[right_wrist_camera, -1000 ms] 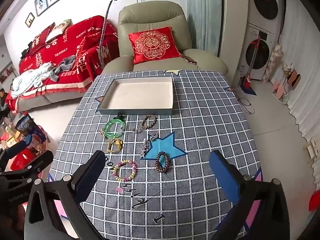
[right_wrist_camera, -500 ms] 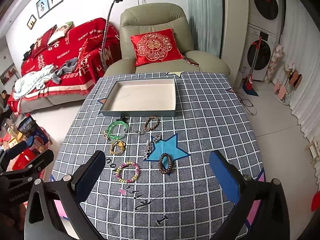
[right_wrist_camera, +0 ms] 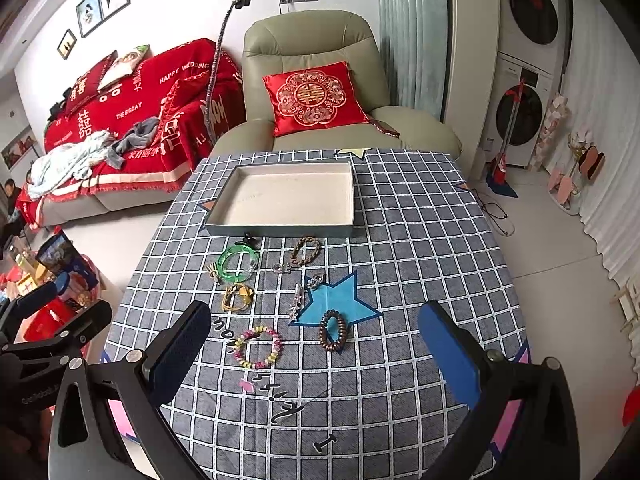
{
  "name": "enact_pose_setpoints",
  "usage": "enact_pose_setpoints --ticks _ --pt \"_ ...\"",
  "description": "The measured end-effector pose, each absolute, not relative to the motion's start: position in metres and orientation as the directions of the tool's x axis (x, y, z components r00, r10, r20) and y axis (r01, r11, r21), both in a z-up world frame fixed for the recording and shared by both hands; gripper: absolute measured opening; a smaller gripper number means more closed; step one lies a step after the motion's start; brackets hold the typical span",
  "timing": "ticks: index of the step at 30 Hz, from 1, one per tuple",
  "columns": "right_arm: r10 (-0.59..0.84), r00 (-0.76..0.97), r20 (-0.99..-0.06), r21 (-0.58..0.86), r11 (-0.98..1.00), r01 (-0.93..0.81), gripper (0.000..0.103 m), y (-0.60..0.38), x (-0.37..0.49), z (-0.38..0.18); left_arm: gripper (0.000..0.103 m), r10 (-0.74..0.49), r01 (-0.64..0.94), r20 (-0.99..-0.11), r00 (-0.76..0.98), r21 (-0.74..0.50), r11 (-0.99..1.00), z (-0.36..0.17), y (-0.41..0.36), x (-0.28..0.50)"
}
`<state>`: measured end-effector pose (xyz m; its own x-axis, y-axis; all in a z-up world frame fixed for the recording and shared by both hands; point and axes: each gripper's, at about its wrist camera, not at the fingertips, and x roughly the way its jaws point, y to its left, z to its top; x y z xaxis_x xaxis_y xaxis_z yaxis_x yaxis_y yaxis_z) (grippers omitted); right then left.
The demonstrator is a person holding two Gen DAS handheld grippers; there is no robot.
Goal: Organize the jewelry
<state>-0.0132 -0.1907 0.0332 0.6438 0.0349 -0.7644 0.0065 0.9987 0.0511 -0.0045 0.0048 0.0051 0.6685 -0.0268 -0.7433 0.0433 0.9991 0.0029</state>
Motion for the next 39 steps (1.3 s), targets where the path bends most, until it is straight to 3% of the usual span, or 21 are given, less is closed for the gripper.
enact_pose_setpoints --ticks 39 --pt "0.021 0.654 -0.756 0.044 0.999 0.019 0.103 -0.1903 -0.0156 0.0366 0.103 -0.024 0.034 -0.739 0.673 -0.002 0.999 0.0071 0.0096 -0.0068"
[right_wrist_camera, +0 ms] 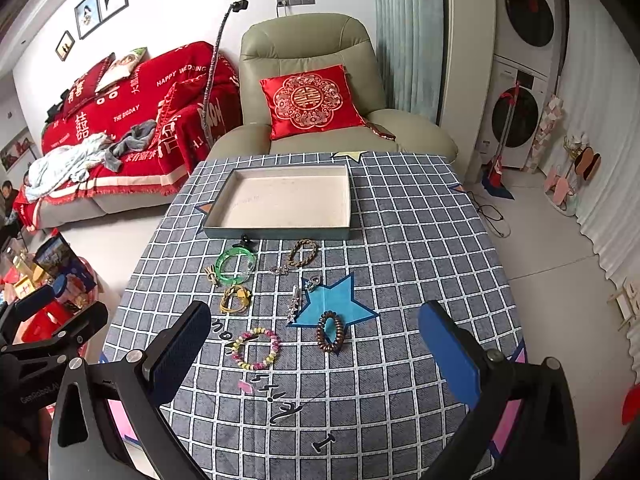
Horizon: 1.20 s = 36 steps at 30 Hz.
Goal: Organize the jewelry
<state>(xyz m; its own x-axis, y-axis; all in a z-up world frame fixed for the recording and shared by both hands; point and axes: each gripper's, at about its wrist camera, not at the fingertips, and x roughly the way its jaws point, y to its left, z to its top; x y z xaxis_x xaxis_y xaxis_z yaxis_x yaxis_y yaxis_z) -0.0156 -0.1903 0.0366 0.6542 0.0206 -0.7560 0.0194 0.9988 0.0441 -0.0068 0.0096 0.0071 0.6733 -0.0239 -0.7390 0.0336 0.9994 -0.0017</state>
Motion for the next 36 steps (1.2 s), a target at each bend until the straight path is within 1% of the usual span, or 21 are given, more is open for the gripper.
enact_pose_setpoints --ticks 36 --pt "0.02 0.646 -0.763 0.043 0.999 0.02 0.103 -0.1878 -0.0178 0.0334 0.103 -0.027 0.034 -0.743 0.669 -0.006 0.999 0.0018 0.0122 -0.0084"
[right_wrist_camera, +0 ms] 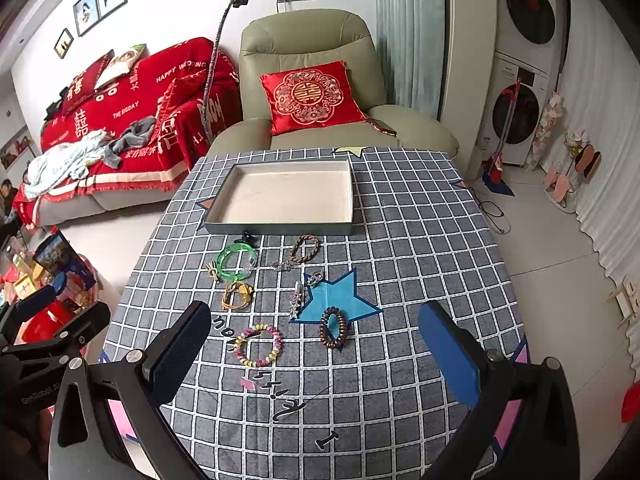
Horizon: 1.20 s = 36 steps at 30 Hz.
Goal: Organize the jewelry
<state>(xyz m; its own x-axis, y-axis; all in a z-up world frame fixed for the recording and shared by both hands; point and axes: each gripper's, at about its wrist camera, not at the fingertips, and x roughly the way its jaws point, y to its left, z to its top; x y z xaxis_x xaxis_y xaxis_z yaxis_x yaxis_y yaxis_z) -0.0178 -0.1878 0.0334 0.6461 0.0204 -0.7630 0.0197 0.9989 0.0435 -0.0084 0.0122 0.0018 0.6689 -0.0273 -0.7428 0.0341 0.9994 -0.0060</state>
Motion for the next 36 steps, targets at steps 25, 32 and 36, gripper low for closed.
enact_pose_setpoints --ticks 25,32,36 --pt "0.02 0.644 -0.765 0.044 0.999 0.022 0.103 -0.187 -0.018 0.034 0.103 -0.027 0.033 -0.745 0.667 -0.006 0.999 0.002 0.013 -0.007" --pt "0.018 0.641 -0.767 0.044 0.999 0.024 0.103 -0.186 -0.019 0.032 0.103 -0.027 0.034 -0.75 0.661 -0.006 0.999 -0.005 0.012 -0.008" --pt "0.018 0.64 -0.768 0.043 0.999 0.023 0.103 -0.186 -0.018 0.032 0.103 -0.029 0.035 -0.754 0.657 -0.007 0.999 -0.008 0.012 -0.007"
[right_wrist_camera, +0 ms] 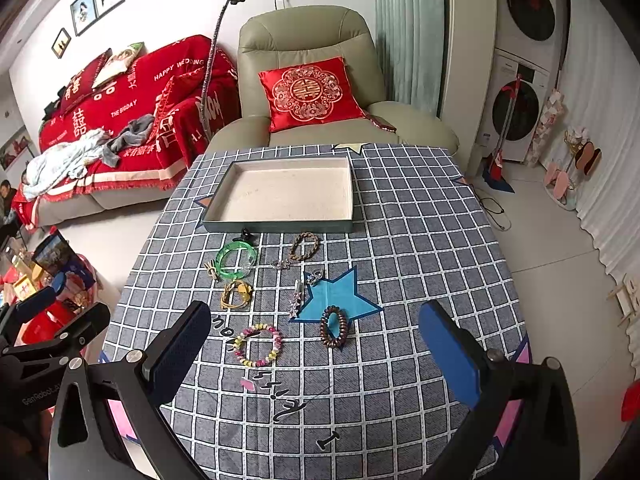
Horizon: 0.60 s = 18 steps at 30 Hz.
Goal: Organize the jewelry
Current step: 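Grasp the pink-and-yellow beaded bracelet with the left gripper while the right gripper grasps the brown coil hair tie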
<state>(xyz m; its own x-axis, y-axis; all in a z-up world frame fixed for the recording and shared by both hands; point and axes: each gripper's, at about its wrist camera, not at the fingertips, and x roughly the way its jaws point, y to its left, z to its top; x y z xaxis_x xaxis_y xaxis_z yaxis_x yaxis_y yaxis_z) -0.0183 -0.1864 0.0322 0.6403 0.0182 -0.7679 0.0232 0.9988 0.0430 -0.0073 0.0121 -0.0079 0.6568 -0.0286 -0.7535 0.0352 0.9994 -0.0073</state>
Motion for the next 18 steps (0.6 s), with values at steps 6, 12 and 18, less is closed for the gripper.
enact_pose_setpoints --ticks 6,12,18 --pt "0.021 0.62 -0.784 0.054 0.998 0.034 0.103 -0.184 -0.022 0.021 0.103 -0.04 0.041 -0.769 0.638 -0.017 0.999 -0.012 0.015 -0.001" --pt "0.07 0.537 -0.841 0.146 0.984 0.1 0.103 -0.194 -0.008 0.0 0.103 -0.071 0.068 -0.83 0.553 -0.04 0.997 -0.033 0.026 0.014" --pt "0.072 0.39 -0.918 0.151 0.973 0.176 0.103 -0.196 0.003 -0.038 0.103 -0.116 0.095 -0.898 0.425 -0.084 0.992 -0.07 0.036 0.034"
